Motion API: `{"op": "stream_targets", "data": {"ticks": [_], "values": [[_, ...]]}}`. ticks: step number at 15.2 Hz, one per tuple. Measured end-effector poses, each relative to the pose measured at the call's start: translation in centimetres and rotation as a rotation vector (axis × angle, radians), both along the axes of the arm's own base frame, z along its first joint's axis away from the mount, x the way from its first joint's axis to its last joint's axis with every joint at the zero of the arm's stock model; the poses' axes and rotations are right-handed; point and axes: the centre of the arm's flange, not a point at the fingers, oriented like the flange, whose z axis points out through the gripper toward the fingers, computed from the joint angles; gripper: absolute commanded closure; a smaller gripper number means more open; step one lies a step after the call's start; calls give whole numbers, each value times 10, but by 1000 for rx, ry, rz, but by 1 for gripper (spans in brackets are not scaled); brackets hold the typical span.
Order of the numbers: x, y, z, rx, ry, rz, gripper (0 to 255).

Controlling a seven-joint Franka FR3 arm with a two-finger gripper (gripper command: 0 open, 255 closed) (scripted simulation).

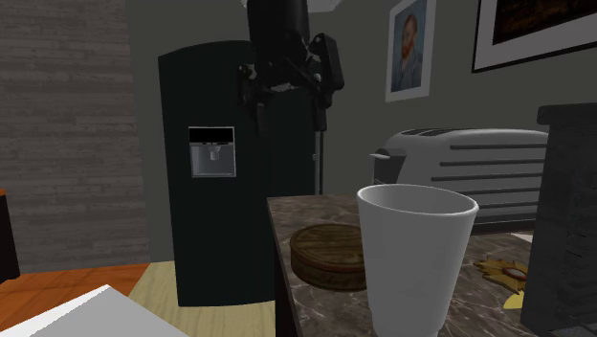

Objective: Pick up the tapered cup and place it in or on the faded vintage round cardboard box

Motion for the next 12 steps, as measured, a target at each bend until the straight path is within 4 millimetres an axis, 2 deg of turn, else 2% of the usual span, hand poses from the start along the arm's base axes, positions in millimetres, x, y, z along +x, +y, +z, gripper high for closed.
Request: {"op": "stream_targets", "data": {"ticks": [8, 12], "values": [[13, -83, -52, -32, -50, -52, 0], [12, -92, -72, -36, -56, -57, 0]]}}
